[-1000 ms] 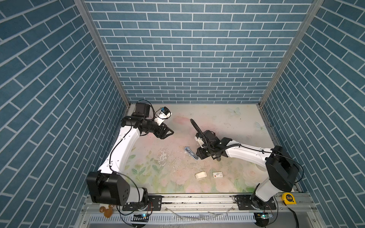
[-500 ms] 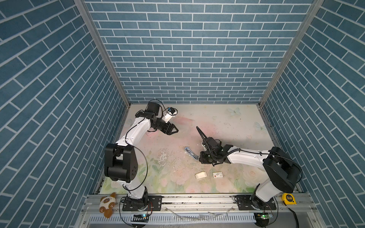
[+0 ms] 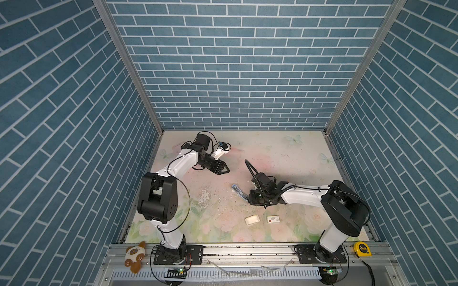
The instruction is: Load the staples into the stapler
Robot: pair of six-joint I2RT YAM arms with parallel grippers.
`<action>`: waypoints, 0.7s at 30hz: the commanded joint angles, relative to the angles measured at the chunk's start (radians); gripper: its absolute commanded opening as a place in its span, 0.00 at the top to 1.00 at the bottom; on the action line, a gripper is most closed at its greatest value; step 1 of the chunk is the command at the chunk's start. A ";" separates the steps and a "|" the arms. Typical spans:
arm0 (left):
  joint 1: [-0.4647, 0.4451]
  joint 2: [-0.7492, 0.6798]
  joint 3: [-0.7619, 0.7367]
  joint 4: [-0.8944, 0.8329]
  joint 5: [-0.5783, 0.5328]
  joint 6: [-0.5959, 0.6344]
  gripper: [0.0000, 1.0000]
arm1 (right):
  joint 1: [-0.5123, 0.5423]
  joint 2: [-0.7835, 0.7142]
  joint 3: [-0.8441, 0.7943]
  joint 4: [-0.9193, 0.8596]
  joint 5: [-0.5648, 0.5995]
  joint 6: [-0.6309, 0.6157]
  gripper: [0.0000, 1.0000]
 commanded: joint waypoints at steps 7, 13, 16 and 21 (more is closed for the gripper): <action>-0.053 0.023 -0.070 0.030 -0.034 -0.082 0.52 | -0.021 0.021 0.009 0.012 -0.017 0.029 0.83; -0.062 0.046 -0.088 0.029 -0.020 -0.094 0.53 | -0.032 0.024 0.000 0.033 -0.029 0.029 0.83; -0.064 0.042 -0.098 0.038 -0.023 -0.099 0.54 | -0.035 0.032 0.010 0.019 -0.028 0.026 0.83; -0.068 0.058 -0.109 0.038 -0.008 -0.104 0.54 | -0.040 0.042 0.012 0.008 -0.032 0.022 0.83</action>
